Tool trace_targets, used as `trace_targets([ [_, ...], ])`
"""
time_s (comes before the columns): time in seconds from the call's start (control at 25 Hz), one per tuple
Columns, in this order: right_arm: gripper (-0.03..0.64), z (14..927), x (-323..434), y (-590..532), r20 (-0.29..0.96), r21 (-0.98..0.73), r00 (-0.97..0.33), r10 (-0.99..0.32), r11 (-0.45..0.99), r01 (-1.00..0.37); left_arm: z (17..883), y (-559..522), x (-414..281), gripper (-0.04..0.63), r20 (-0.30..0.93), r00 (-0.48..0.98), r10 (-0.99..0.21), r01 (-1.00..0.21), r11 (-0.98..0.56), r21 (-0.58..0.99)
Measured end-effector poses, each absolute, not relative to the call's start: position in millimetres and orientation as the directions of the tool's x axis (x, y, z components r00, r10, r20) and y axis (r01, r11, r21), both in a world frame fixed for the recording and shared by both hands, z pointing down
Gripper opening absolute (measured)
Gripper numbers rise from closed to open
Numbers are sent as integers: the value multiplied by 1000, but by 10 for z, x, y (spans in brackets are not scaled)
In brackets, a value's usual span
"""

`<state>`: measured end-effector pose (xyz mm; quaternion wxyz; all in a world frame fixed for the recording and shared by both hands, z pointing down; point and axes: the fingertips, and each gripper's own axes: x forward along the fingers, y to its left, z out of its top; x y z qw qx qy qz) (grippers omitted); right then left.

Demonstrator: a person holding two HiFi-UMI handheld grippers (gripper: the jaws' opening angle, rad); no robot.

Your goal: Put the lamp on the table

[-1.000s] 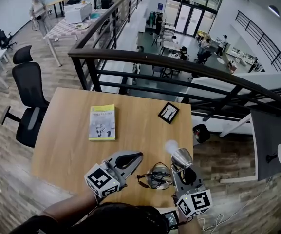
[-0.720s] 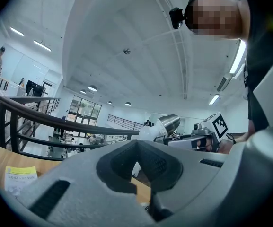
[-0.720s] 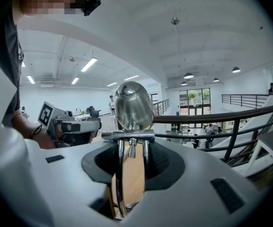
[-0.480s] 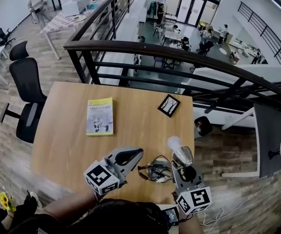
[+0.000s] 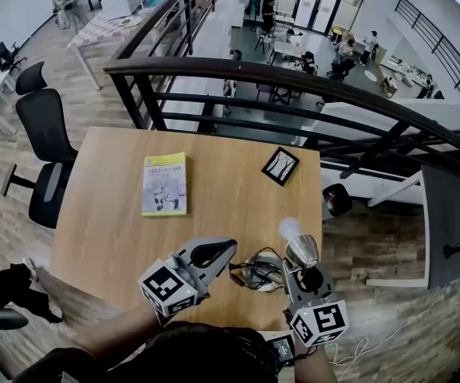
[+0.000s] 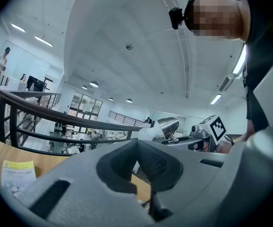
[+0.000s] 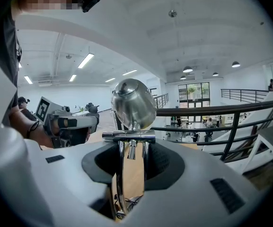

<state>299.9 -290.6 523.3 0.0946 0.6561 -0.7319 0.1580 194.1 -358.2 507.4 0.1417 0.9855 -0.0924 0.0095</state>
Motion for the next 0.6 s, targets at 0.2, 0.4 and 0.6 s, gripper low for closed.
trace_targets([
  [0.2, 126, 5302, 3048, -2943, 357, -116, -128, -925, 93, -989, 5110, -3594, 1974, 8, 55, 981, -188, -196, -938, 286],
  [0.4, 126, 5346, 3092, -3018, 358, -123, -131, -924, 92, -988, 5162, -3664, 2004, 9, 63, 979, -194, -204, -935, 291],
  [0.6, 126, 5358, 3108, -3080, 360, -129, -130, -924, 89, -988, 5189, -3688, 2009, 8, 69, 978, -197, -208, -933, 294],
])
